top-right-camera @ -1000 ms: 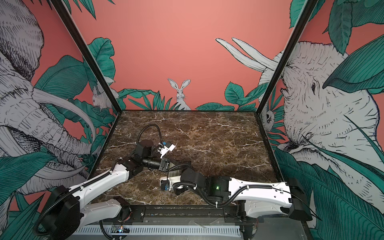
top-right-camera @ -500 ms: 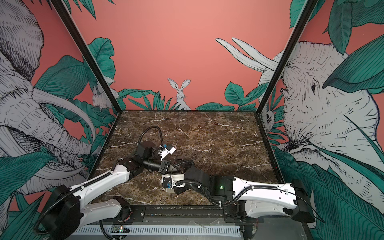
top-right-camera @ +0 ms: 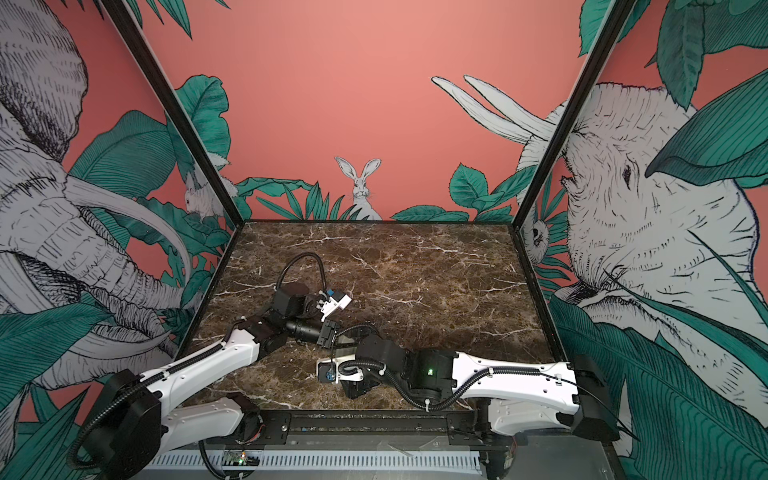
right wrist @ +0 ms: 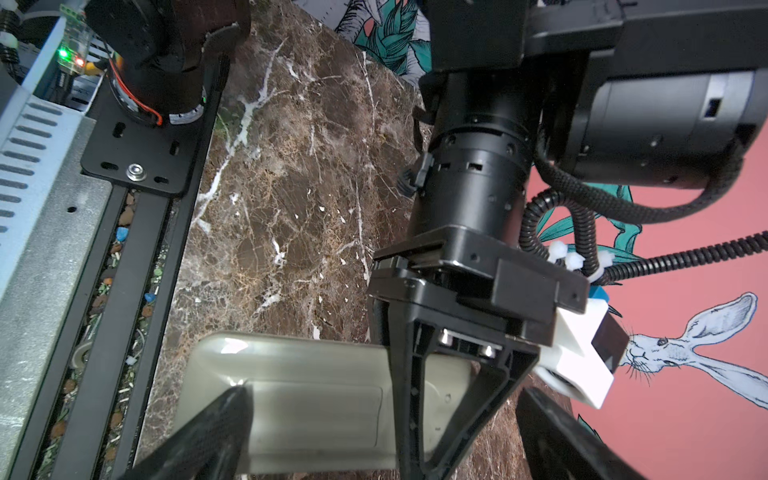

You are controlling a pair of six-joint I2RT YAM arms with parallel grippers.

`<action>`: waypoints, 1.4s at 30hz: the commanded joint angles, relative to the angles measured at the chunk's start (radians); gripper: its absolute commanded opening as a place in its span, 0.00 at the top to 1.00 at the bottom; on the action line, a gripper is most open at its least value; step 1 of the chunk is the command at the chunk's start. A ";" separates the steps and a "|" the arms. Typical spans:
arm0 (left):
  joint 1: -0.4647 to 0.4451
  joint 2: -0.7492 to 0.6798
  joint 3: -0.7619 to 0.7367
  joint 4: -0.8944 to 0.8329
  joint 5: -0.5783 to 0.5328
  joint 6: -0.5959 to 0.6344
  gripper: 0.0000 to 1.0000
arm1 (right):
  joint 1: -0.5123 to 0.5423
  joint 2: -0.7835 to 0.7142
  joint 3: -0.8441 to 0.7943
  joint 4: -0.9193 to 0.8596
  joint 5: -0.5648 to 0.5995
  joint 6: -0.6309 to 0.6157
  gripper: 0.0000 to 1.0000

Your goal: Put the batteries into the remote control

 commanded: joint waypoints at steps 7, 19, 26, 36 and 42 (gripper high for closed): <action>0.007 -0.014 -0.011 0.004 0.022 0.009 1.00 | -0.002 0.019 0.043 -0.030 -0.032 0.033 0.01; 0.007 -0.015 -0.009 0.002 0.021 0.009 1.00 | -0.009 0.035 0.042 -0.034 -0.037 0.039 0.00; 0.007 -0.018 -0.007 0.000 0.023 0.008 1.00 | -0.012 0.058 0.046 -0.062 0.031 0.024 0.00; 0.007 -0.021 -0.011 0.007 0.034 0.007 1.00 | -0.018 0.051 0.051 -0.076 0.094 0.003 0.01; 0.006 -0.027 -0.013 0.006 0.035 0.008 1.00 | -0.021 0.050 0.059 -0.061 0.133 -0.018 0.01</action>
